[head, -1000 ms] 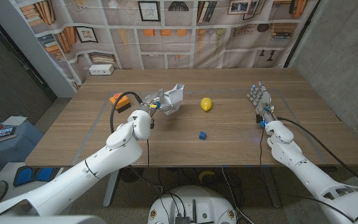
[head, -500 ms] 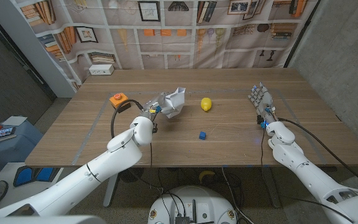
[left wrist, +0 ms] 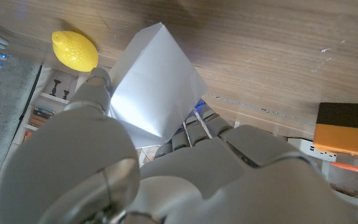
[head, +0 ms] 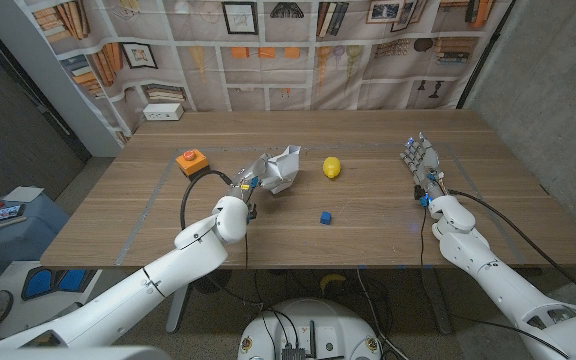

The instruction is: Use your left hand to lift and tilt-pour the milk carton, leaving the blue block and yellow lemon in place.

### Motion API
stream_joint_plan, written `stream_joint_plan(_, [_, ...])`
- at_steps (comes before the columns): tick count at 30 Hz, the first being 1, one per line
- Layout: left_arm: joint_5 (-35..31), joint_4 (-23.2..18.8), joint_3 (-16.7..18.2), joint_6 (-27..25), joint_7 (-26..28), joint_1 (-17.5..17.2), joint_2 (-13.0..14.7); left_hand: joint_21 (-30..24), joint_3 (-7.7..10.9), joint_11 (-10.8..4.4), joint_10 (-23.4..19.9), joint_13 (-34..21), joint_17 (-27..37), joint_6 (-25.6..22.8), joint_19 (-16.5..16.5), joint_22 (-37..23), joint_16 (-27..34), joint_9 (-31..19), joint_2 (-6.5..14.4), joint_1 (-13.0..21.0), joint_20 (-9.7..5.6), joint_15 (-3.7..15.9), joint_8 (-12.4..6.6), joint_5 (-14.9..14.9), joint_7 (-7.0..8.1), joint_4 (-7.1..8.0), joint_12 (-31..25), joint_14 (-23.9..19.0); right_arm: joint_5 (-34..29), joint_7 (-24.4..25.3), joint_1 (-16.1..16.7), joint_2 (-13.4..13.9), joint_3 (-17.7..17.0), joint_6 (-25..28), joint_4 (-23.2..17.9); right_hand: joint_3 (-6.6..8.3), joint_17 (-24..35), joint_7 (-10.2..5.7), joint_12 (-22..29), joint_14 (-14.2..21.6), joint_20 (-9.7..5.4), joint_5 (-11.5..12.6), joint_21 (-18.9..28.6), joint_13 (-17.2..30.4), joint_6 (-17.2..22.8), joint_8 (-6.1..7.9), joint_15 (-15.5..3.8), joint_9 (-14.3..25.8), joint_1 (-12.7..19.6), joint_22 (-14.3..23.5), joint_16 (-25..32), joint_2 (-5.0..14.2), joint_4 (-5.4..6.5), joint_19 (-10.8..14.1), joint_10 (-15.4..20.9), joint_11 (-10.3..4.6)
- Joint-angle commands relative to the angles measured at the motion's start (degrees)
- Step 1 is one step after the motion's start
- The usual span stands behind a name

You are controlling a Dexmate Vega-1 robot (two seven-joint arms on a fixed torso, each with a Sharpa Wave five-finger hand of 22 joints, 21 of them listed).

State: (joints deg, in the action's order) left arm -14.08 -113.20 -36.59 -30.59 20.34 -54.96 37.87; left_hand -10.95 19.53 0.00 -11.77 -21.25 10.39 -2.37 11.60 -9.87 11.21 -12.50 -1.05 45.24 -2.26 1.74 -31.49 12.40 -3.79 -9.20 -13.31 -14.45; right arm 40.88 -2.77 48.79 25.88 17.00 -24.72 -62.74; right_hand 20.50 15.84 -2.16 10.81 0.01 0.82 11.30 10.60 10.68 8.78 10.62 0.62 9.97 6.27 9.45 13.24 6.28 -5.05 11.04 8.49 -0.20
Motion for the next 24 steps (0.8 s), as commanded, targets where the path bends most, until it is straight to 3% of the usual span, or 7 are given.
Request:
stream_joint_plan(1, [1.8, 3.5, -1.0, 2.8, 2.4, -0.1, -0.7, -0.4, -0.1, -0.2, -0.6, 0.0, 0.1, -0.5, 0.6, -0.1, 0.3, 0.0, 0.4, -0.3, -1.39, 0.23, -0.26, 0.0, -0.16, -0.02, -0.2, -0.4, 0.2, 0.0, 0.1, -0.1, -0.2, -0.2, 0.4, 0.5, 0.1, 0.06, 0.3, 0.0, 0.03, -0.2, 0.3, 0.1, 0.6, 0.14, 0.12, 0.2, 0.0, 0.2, 0.5, 1.92, 0.01, 0.4, 0.2, 0.0])
stream_joint_plan(14, [3.3, 4.9, -0.9, 3.0, 3.4, -0.7, -0.9, -0.2, -0.17, -0.61, -0.4, 0.2, 0.0, -0.6, 0.2, -0.1, 0.1, 0.3, 0.6, -0.5, -1.55, 0.2, -0.05, -0.1, 0.16, 0.06, 0.1, -0.1, 0.3, 0.1, 0.0, -0.3, -0.3, -0.5, 0.7, 0.56, 0.1, 0.06, 0.3, 0.0, 0.07, -0.2, 0.3, 0.1, 0.8, 0.18, 0.08, 0.2, 0.0, 0.2, 0.5, 1.91, 0.03, 0.4, 0.2, -0.02])
stream_joint_plan(24, [5.4, 4.0, -0.3, 2.4, 2.8, -1.0, -0.4, 0.3, -0.81, 0.6, 2.4, 0.9, 0.0, 2.1, -1.4, 0.0, -0.9, 0.7, -0.1, -1.7, -1.29, -1.42, 1.68, -0.5, -0.06, 0.2, 1.4, 3.1, 0.3, -0.3, -0.5, -0.5, -0.2, -0.5, 1.4, 0.6, 0.1, 0.01, 0.3, 0.1, 0.06, -0.2, 0.3, 0.1, 0.8, 0.17, 0.12, 0.2, 0.0, 0.2, 0.5, 1.93, 0.04, 0.4, 0.2, 0.05])
